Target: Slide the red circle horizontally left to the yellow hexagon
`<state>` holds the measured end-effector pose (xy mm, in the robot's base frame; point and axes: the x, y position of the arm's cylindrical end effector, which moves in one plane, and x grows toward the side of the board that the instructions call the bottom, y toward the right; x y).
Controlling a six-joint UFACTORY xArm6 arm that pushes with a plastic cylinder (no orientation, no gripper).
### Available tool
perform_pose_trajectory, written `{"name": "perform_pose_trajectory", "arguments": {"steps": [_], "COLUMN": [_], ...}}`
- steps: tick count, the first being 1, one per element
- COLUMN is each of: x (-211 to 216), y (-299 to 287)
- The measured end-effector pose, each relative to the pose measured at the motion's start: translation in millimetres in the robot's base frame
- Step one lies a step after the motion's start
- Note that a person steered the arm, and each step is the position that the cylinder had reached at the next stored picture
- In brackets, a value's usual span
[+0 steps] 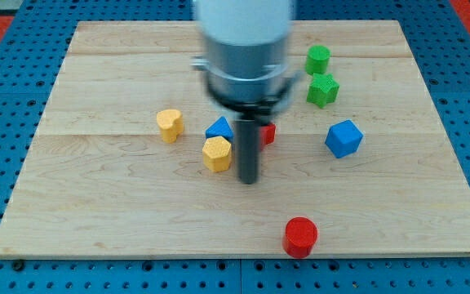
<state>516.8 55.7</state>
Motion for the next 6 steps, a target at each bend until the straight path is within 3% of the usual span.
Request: {"name": "perform_pose_trajectory", "arguments": {"steps": [1, 2, 4, 5, 6], "x": [42.0, 101.3, 86.9, 84.2, 85.7], "y": [104.8, 103.1, -88.5, -113.2, -206.1]}}
